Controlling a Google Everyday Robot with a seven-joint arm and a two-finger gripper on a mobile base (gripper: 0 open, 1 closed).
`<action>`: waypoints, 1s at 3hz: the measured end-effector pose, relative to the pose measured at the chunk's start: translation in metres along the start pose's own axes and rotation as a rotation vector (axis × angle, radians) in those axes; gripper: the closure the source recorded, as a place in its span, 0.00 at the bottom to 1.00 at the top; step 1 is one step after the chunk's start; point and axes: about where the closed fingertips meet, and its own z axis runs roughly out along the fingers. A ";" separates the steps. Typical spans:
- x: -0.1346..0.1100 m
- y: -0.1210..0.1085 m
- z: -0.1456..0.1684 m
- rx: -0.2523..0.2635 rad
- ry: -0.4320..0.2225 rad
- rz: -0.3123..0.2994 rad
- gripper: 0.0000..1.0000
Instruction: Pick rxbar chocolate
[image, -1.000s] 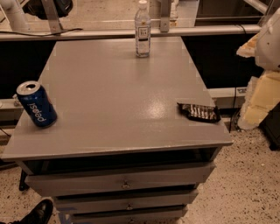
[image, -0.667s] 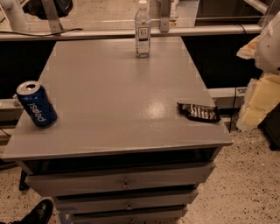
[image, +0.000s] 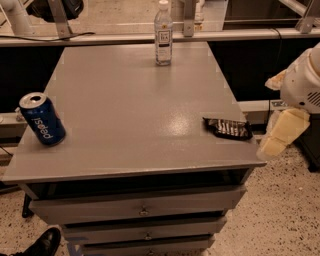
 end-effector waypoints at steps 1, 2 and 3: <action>0.004 -0.008 0.040 -0.022 -0.040 0.058 0.00; 0.005 -0.014 0.073 -0.045 -0.078 0.109 0.00; -0.002 -0.017 0.099 -0.069 -0.112 0.152 0.00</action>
Offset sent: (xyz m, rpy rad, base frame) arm 0.0536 0.0112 -0.1062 0.1951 0.0613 -0.1228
